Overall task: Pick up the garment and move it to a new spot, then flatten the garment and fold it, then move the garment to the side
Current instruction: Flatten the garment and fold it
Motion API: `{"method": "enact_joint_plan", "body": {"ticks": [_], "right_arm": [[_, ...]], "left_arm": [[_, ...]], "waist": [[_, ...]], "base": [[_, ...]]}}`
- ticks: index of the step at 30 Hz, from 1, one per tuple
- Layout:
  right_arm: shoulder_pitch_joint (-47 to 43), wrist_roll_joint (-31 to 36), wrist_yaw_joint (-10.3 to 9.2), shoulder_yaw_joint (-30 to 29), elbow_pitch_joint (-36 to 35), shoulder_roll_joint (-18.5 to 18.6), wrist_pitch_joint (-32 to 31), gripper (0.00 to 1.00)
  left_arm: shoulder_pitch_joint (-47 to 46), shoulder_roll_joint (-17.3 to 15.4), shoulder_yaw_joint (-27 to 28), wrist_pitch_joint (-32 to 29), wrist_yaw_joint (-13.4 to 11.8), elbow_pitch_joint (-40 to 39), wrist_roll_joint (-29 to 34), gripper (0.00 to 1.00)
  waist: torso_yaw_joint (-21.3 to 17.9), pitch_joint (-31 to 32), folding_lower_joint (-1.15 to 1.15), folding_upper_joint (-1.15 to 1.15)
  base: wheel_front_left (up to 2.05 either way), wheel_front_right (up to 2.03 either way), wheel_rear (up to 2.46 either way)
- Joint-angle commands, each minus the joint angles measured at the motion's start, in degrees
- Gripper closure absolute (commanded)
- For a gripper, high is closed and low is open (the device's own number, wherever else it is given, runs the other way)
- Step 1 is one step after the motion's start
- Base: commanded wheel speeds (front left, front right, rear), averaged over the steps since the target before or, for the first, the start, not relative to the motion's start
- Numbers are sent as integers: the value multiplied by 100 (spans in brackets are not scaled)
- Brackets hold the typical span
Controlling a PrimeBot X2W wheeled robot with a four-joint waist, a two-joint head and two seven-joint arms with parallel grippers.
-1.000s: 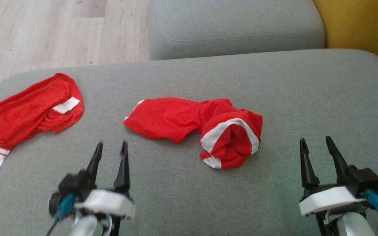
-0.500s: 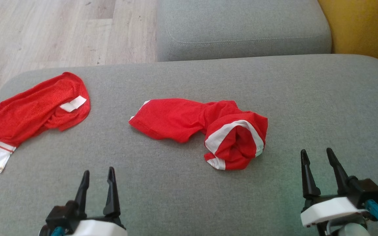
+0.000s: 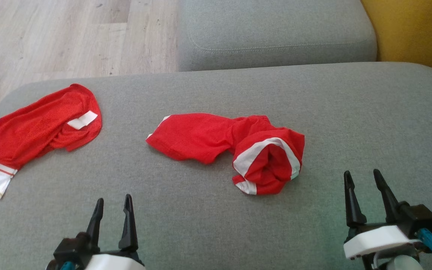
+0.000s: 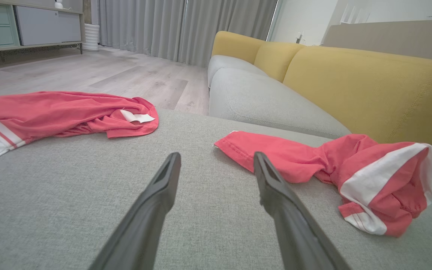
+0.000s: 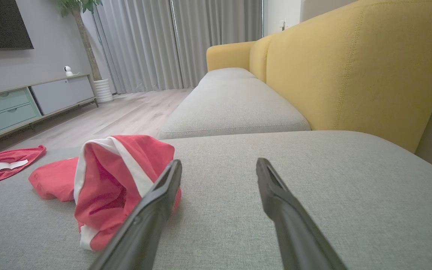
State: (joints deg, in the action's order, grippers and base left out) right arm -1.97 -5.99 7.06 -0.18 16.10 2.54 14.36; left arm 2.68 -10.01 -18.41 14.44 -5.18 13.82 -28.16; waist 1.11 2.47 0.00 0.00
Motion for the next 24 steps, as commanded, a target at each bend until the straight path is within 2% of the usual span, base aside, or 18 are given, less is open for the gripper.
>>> {"method": "enact_joint_plan", "body": {"ticks": [1, 13, 20, 24], "right_arm": [[174, -4, 43, 140, -216, 33, 63, 0], [205, 3, 43, 150, -232, 33, 63, 0], [299, 26, 43, 178, -250, 33, 63, 0], [390, 33, 43, 193, -304, 33, 63, 0]], "left_arm": [[-235, 1, 248, 55, 18, -141, 65, 0], [-278, 39, 259, 56, 59, -89, 124, 0], [-637, 53, 39, -27, 117, -55, 280, 0], [-1023, 126, -285, -222, 270, 111, 442, 0]], "waist": [[7, -4, 0, 0], [21, -74, 0, 0], [-83, -197, 0, 0], [-191, -347, 0, 0]], "base": [[0, 0, 0], [0, 0, 0], [0, 0, 0], [0, 0, 0]]}}
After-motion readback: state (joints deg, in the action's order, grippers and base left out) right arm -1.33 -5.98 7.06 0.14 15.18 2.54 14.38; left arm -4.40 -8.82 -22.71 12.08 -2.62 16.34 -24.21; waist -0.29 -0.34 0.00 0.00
